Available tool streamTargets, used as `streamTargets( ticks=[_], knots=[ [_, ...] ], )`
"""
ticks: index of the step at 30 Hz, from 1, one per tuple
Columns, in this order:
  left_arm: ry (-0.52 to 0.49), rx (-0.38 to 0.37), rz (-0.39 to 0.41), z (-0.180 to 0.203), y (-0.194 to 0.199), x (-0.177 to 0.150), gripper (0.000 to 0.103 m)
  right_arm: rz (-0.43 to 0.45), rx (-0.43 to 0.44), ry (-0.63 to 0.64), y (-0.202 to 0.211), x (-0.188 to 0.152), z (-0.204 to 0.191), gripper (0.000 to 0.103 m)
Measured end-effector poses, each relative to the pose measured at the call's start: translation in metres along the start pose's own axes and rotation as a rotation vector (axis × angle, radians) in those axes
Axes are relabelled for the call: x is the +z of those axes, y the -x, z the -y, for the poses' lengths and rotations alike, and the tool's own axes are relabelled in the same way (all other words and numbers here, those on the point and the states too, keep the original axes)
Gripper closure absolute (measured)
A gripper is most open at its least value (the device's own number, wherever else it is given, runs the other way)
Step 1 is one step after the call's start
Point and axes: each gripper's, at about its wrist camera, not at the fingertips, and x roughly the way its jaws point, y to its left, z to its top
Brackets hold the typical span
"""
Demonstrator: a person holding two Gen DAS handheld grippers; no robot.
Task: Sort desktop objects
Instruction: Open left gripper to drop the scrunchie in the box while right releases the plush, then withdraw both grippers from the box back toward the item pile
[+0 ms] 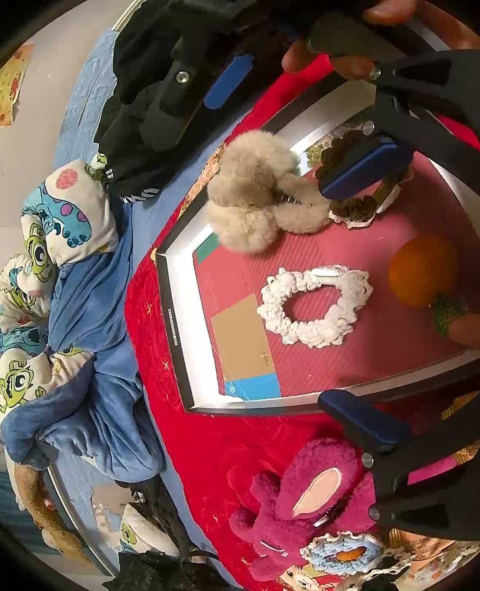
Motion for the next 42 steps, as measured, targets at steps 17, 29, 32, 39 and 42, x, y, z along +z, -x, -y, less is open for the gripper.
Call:
streamTargets(
  ticks=[17, 29, 32, 39, 42],
  knots=[
    [0.002, -0.022, -0.005, 0.004, 0.012, -0.001, 0.000, 0.031, -0.008, 0.016, 0.006, -0.001, 0.000, 0.000],
    [0.033, -0.049, 0.066, -0.011, 0.093, 0.017, 0.000, 0.119, -0.043, 0.083, 0.057, 0.025, -0.041, 0.000],
    [0.048, -0.047, 0.083, -0.025, 0.124, 0.014, 0.000, 0.150, -0.080, 0.139, 0.077, 0.030, -0.063, 0.000],
    [0.077, 0.005, 0.120, -0.069, 0.189, 0.001, 0.000, 0.160, -0.069, 0.174, 0.110, 0.032, -0.106, 0.000],
    [0.087, 0.049, 0.150, -0.093, 0.225, -0.005, 0.000, 0.166, -0.042, 0.148, 0.122, 0.032, -0.125, 0.000]
  ],
)
